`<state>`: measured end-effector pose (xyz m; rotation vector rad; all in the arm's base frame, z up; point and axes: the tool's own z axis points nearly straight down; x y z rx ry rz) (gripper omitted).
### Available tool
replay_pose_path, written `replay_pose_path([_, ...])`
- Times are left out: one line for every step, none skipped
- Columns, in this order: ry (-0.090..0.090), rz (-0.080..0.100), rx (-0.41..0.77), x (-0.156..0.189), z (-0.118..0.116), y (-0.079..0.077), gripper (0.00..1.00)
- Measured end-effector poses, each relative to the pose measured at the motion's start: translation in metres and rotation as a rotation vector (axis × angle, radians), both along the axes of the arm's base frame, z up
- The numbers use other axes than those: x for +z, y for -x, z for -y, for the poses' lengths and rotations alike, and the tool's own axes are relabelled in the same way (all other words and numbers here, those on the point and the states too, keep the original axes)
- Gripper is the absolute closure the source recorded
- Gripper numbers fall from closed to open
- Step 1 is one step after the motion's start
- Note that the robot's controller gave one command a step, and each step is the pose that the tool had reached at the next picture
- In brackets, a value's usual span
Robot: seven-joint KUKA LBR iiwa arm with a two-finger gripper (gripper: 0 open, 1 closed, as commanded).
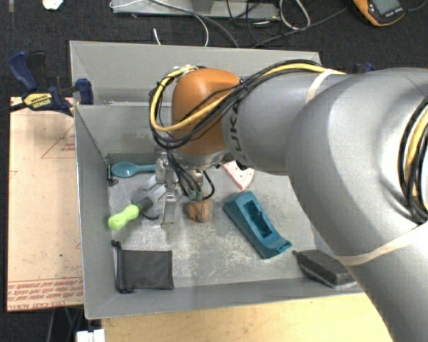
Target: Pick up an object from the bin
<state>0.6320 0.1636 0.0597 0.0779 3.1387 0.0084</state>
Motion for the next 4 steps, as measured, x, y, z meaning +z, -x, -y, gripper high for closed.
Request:
replay_pose_path([-0.002,0.002,-0.089,0.077,0.023,0.003,1.0])
replay_pose_path([-0.002,0.002,-0.089,0.077,0.023,0.003,1.0])
replay_pose_path([-0.003,0.004,-0.058,0.064,0.074,0.038,0.0])
replay_pose_path([-0.004,0.002,-0.058,0.064,0.073,0.038,1.0])
